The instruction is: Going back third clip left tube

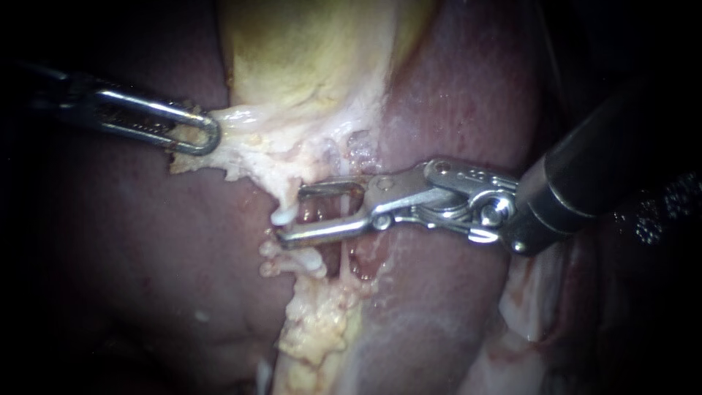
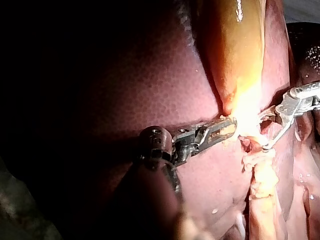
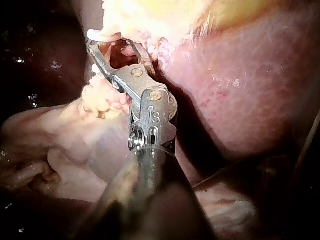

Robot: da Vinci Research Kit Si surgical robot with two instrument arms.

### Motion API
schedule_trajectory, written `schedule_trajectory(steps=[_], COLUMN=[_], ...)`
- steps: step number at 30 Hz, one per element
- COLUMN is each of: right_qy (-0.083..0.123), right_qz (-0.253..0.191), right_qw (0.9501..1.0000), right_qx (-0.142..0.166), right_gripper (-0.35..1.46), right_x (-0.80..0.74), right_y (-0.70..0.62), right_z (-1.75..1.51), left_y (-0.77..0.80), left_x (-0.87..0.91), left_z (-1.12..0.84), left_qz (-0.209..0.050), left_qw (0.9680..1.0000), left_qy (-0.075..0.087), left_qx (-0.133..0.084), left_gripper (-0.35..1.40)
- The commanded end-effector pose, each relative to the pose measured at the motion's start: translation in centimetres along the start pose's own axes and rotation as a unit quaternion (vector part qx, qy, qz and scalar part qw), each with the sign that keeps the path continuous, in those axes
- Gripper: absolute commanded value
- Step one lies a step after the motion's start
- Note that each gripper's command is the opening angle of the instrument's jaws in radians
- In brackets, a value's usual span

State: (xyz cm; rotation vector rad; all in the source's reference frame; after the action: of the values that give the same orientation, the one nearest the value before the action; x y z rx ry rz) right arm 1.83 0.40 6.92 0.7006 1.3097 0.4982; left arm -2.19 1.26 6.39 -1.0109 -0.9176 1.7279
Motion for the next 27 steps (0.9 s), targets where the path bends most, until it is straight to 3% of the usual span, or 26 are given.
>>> schedule_trajectory(steps=[1, 6, 13, 27], right_qy=[0.0, 0.001, -0.052, -0.058], right_qz=[-0.003, -0.03, -0.101, -0.157], right_qw=[1.0, 0.9996, 0.9933, 0.9857], right_qx=[0.001, -0.003, -0.02, -0.014], right_gripper=[0.5, 0.5, 0.5, 0.5], right_x=[0.0, 0.03, 0.07, 0.02], right_y=[-0.01, -0.08, -0.23, -0.55], right_z=[-0.03, -0.19, -0.42, -1.01], left_y=[0.0, 0.0, 0.0, -0.01], left_x=[0.0, 0.0, 0.0, 0.0], left_z=[0.0, 0.0, 0.0, 0.0], left_qz=[0.0, 0.0, 0.0, 0.0], left_qw=[1.0, 1.0, 1.0, 1.0], left_qy=[0.0, 0.0, 0.0, 0.0], left_qx=[-0.001, -0.001, -0.001, -0.001], left_gripper=[-0.35, -0.35, -0.35, -0.35])
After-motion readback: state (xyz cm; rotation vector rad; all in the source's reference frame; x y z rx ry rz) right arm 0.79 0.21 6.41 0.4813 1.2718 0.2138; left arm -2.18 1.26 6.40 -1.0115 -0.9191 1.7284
